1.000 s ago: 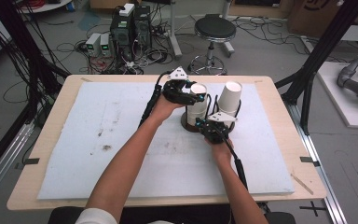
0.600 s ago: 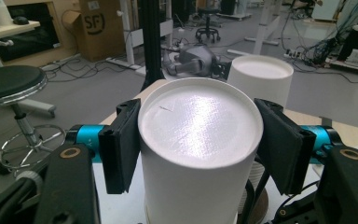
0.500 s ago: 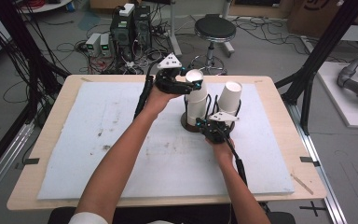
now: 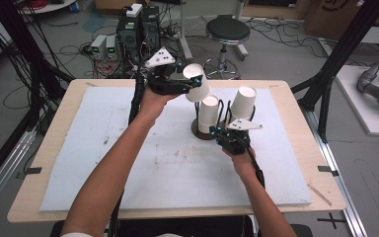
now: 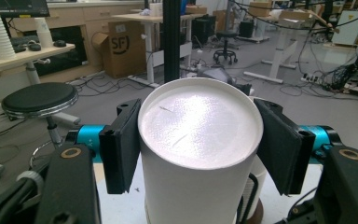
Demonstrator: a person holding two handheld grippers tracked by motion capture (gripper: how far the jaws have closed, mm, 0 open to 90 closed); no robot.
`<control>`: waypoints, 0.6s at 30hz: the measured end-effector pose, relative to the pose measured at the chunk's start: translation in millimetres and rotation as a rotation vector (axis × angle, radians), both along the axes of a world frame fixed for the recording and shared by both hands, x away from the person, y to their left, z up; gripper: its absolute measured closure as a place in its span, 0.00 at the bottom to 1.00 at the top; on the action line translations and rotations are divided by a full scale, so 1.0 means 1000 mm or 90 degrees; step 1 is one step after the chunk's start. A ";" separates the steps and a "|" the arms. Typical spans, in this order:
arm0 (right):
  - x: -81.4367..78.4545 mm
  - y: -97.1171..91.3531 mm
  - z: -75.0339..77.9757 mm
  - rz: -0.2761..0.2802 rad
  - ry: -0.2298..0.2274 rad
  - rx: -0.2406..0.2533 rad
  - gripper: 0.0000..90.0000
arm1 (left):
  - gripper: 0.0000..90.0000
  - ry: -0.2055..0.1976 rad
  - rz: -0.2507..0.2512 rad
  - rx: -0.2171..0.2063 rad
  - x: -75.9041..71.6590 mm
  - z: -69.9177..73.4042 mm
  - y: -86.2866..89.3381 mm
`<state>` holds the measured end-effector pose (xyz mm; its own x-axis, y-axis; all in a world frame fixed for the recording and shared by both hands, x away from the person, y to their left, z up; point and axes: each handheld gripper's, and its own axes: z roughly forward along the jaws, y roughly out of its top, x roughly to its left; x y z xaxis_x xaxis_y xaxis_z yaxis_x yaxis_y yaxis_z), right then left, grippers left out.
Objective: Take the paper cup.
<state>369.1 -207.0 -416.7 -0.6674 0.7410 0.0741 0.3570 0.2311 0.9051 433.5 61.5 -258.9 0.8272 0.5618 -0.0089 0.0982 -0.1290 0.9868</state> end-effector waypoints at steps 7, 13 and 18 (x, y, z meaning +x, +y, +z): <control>-0.009 -0.014 0.006 0.007 -0.009 -0.004 0.92 | 0.40 0.003 -0.009 0.000 -0.016 -0.008 0.016; -0.018 -0.034 0.007 0.022 -0.022 0.024 0.83 | 0.40 0.010 -0.022 0.002 -0.029 -0.018 0.028; -0.023 -0.044 0.007 0.034 -0.027 0.028 0.78 | 0.40 0.016 -0.034 0.005 -0.038 -0.024 0.032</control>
